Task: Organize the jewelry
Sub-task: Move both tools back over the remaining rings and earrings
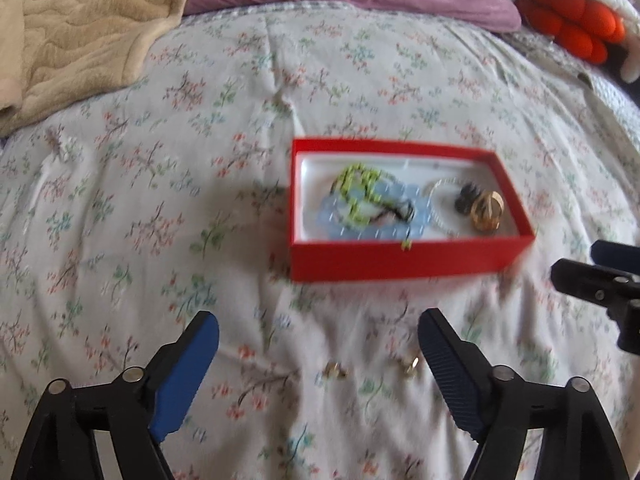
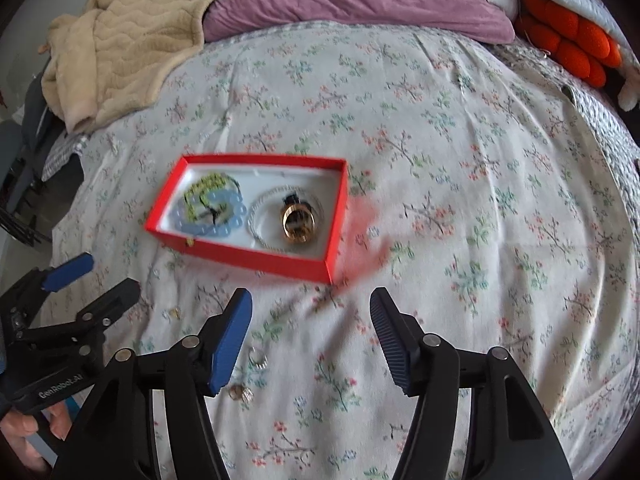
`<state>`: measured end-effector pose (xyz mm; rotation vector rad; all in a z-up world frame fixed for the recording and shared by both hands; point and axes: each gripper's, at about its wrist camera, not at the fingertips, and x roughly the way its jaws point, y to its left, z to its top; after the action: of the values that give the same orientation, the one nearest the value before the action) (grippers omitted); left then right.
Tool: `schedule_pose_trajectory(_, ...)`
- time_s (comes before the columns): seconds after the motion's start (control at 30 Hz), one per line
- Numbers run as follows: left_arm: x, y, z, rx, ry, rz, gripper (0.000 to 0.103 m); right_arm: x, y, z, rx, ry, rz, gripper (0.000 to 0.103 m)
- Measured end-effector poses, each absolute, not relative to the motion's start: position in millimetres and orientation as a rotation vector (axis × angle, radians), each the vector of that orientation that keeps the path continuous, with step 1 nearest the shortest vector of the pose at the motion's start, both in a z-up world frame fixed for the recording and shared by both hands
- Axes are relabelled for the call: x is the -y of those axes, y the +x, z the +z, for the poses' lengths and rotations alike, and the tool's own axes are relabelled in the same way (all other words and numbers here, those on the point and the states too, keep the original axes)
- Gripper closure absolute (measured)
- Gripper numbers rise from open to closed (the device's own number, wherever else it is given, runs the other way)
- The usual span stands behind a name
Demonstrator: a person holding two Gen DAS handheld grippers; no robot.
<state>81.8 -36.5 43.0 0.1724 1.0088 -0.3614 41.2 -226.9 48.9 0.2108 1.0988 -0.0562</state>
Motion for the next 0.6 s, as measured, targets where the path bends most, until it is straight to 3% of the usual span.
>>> schedule_pose_trajectory(0.6,3.3,56.9,0.0,-1.119,0.225,-0.366,0.013,205.3,5.7,18.5,-1.186,0.099,-0.046,0.035)
